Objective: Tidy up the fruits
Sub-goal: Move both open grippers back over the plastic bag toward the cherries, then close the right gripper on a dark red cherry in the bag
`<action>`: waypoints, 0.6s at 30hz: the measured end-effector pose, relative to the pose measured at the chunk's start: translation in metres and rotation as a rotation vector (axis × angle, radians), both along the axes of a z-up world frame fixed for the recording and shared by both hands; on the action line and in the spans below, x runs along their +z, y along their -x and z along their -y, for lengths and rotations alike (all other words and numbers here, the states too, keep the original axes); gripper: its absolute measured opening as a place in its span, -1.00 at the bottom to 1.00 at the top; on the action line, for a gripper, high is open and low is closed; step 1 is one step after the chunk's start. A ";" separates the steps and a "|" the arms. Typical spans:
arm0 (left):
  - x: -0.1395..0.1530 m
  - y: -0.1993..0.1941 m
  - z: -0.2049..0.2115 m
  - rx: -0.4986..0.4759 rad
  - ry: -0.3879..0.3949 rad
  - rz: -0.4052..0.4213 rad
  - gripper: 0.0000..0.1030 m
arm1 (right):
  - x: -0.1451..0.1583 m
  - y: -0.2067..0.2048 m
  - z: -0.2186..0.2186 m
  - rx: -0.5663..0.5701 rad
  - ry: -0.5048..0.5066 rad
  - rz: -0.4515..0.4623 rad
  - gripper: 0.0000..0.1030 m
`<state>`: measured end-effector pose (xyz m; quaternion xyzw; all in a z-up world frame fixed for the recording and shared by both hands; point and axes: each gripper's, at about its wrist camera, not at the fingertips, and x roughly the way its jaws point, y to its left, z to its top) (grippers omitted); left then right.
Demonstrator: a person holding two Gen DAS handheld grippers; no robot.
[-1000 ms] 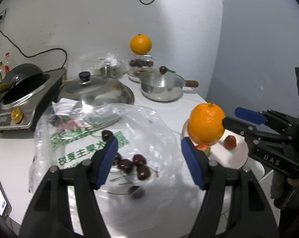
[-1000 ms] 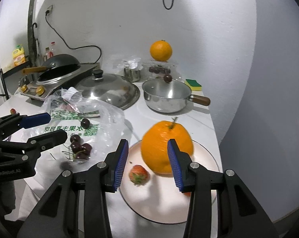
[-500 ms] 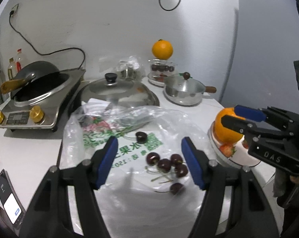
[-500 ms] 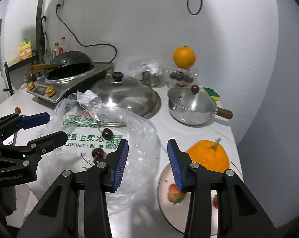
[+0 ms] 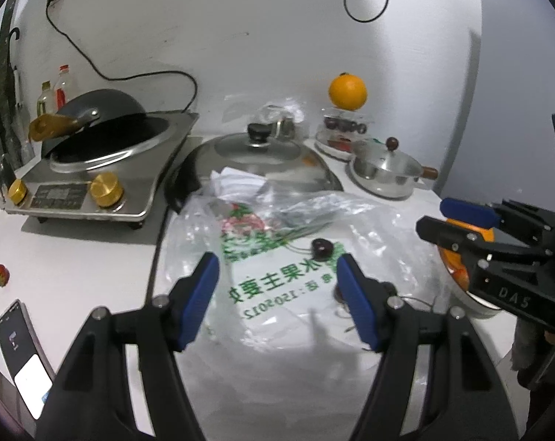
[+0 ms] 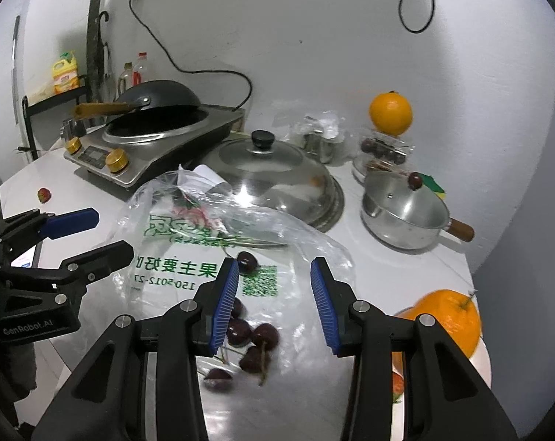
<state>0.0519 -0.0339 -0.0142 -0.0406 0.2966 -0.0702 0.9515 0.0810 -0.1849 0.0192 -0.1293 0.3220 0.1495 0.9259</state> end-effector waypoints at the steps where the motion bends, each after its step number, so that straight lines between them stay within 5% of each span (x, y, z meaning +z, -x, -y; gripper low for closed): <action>1: -0.001 -0.002 -0.002 0.005 0.002 -0.002 0.32 | -0.001 -0.002 -0.003 0.003 0.002 -0.002 -0.16; 18: -0.020 -0.026 -0.016 0.026 0.011 -0.044 0.32 | -0.023 -0.033 -0.023 0.036 0.012 -0.051 -0.16</action>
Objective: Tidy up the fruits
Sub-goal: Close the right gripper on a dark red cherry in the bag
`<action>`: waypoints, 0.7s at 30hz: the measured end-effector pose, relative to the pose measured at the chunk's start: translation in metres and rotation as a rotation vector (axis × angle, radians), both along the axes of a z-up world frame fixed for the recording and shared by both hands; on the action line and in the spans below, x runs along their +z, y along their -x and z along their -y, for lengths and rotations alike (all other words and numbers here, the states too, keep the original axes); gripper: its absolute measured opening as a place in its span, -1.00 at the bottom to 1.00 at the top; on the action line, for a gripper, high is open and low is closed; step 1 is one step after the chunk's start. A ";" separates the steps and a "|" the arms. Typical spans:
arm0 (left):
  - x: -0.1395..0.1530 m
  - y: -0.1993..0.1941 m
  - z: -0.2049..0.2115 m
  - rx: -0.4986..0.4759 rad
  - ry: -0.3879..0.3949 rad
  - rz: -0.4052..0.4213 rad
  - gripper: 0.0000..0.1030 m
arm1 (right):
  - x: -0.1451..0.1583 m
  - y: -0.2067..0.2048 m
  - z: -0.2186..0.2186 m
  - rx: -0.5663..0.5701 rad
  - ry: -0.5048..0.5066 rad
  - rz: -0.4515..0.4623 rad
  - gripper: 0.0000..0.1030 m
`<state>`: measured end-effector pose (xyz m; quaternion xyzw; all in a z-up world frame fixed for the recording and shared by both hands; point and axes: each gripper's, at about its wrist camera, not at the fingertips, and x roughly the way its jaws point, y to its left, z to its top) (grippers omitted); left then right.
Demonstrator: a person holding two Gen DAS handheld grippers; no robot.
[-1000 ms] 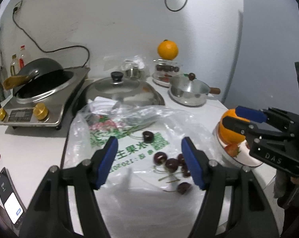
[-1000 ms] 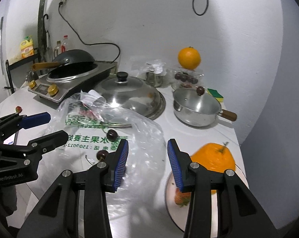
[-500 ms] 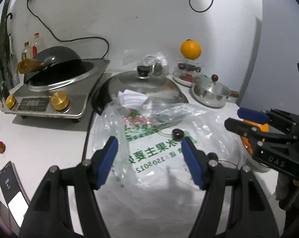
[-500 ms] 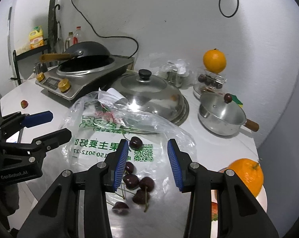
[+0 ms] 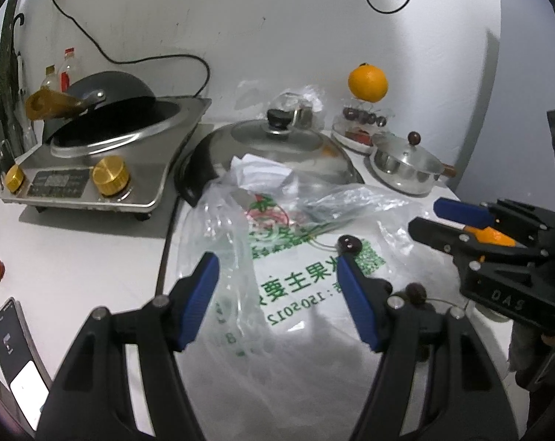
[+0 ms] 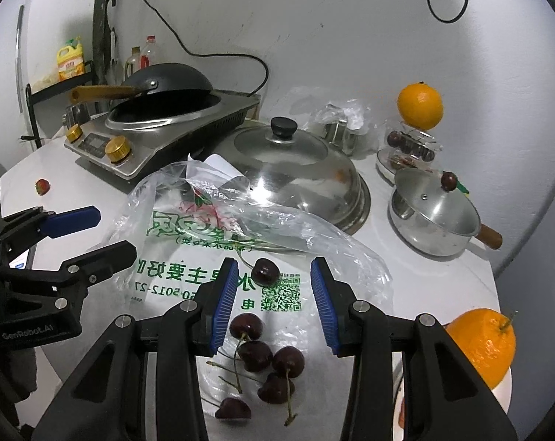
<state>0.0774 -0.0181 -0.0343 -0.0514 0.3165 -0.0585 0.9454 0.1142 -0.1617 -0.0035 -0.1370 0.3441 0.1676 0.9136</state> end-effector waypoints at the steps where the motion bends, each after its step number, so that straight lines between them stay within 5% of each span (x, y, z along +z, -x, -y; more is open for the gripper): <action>1: -0.001 -0.002 -0.001 0.002 0.001 -0.003 0.32 | -0.001 -0.002 -0.001 0.002 0.000 -0.003 -0.16; 21: -0.026 -0.033 -0.002 -0.004 0.003 -0.064 0.32 | -0.039 -0.045 -0.017 0.032 0.011 -0.089 -0.16</action>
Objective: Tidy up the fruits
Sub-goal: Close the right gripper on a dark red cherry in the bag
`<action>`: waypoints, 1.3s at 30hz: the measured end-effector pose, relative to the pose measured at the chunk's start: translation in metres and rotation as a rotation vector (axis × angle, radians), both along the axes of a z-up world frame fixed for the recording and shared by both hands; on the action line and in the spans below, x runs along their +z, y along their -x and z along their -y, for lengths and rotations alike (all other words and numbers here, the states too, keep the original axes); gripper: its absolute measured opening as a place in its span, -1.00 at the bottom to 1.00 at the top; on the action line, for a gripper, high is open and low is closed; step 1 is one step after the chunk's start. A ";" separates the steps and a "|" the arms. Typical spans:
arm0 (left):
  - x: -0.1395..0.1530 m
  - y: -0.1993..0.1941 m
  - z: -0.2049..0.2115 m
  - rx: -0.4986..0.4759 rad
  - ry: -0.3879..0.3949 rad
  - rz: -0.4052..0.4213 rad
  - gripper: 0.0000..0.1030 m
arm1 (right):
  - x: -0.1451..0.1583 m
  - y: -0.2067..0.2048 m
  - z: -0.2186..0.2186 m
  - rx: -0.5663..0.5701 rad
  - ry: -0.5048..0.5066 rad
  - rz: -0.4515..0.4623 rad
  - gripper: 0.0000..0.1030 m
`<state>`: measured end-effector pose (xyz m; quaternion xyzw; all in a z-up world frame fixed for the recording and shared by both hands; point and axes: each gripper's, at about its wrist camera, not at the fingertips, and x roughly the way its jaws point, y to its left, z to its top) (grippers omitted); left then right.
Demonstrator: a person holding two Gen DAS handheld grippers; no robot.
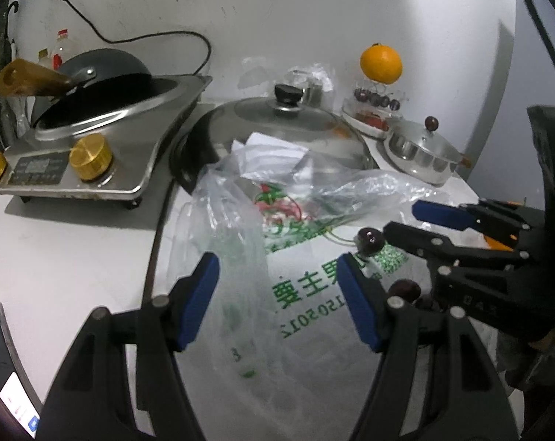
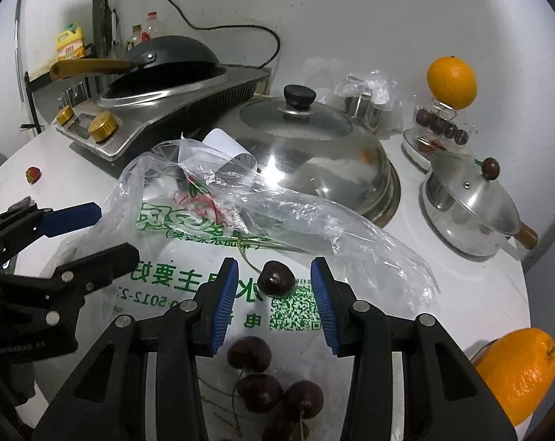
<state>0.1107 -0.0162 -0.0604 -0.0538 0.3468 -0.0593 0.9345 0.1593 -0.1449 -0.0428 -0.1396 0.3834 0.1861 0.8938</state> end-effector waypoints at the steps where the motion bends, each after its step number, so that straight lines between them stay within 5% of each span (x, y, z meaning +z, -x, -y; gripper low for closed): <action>1: -0.001 -0.001 0.000 0.001 0.001 -0.003 0.32 | -0.003 -0.003 -0.001 0.001 0.004 -0.008 -0.16; 22: -0.002 -0.001 0.002 0.015 0.007 -0.010 0.32 | -0.039 -0.029 -0.010 -0.009 0.055 -0.124 -0.16; 26: -0.003 0.001 0.001 0.020 0.012 -0.010 0.32 | -0.043 -0.029 -0.012 0.006 0.067 -0.125 -0.31; 39: 0.009 0.016 0.016 0.004 -0.003 0.014 0.32 | -0.008 0.003 -0.003 0.059 0.027 -0.050 -0.40</action>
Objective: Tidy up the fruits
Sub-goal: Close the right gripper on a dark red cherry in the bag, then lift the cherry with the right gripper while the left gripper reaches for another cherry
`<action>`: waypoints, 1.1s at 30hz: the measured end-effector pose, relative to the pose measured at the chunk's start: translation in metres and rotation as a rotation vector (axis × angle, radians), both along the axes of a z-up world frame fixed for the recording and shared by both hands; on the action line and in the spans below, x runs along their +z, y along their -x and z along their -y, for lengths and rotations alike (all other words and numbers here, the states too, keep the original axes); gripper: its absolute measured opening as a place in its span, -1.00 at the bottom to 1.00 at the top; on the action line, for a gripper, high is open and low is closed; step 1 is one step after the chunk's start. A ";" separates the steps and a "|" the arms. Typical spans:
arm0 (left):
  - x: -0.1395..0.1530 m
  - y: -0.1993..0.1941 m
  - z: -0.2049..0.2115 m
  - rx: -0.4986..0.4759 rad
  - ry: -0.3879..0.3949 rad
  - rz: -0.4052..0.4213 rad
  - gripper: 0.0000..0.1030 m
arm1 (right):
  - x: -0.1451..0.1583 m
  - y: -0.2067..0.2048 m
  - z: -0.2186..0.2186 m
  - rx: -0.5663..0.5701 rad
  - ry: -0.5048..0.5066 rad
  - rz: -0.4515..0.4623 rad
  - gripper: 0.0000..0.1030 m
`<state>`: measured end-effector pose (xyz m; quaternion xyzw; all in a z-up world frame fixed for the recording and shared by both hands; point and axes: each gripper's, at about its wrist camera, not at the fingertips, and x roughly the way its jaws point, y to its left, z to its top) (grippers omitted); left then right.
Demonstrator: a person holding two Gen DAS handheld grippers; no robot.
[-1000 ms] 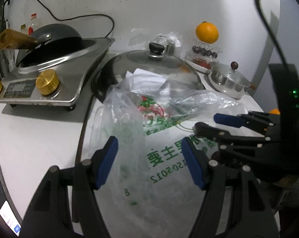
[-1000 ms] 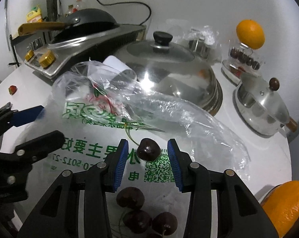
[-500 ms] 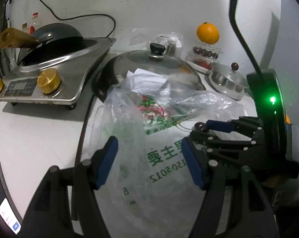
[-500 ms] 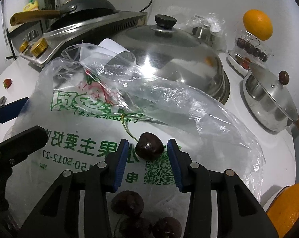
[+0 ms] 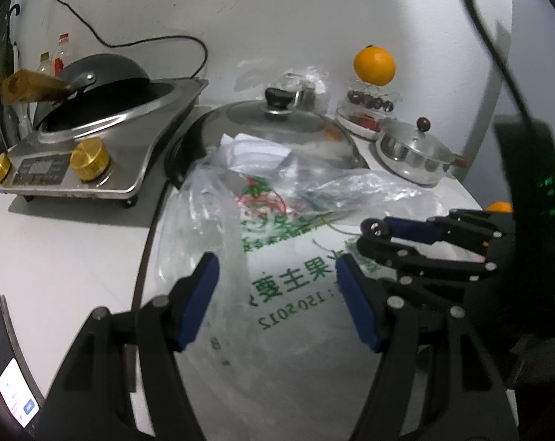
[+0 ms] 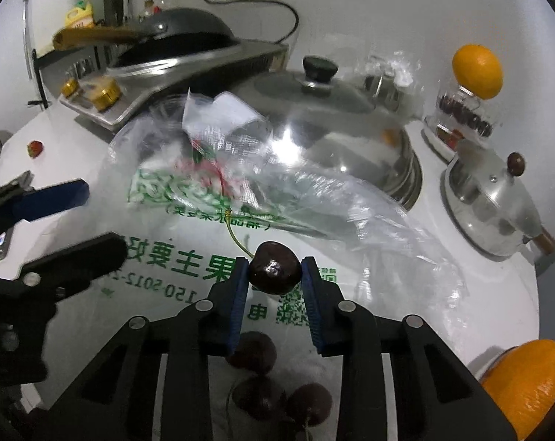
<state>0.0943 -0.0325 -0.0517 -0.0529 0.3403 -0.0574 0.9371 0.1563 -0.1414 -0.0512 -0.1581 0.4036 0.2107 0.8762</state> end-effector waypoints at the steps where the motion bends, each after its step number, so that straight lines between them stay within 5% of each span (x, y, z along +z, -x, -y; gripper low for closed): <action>1: 0.002 0.002 0.003 -0.003 -0.002 0.003 0.32 | 0.005 0.004 0.002 0.003 -0.007 0.008 -0.40; 20: 0.010 -0.006 0.070 -0.083 -0.068 -0.035 0.32 | 0.055 0.041 0.079 -0.059 -0.115 0.136 -0.40; 33: -0.019 -0.035 0.095 -0.061 -0.062 -0.185 0.32 | 0.054 0.040 0.114 -0.074 -0.168 0.146 -0.40</action>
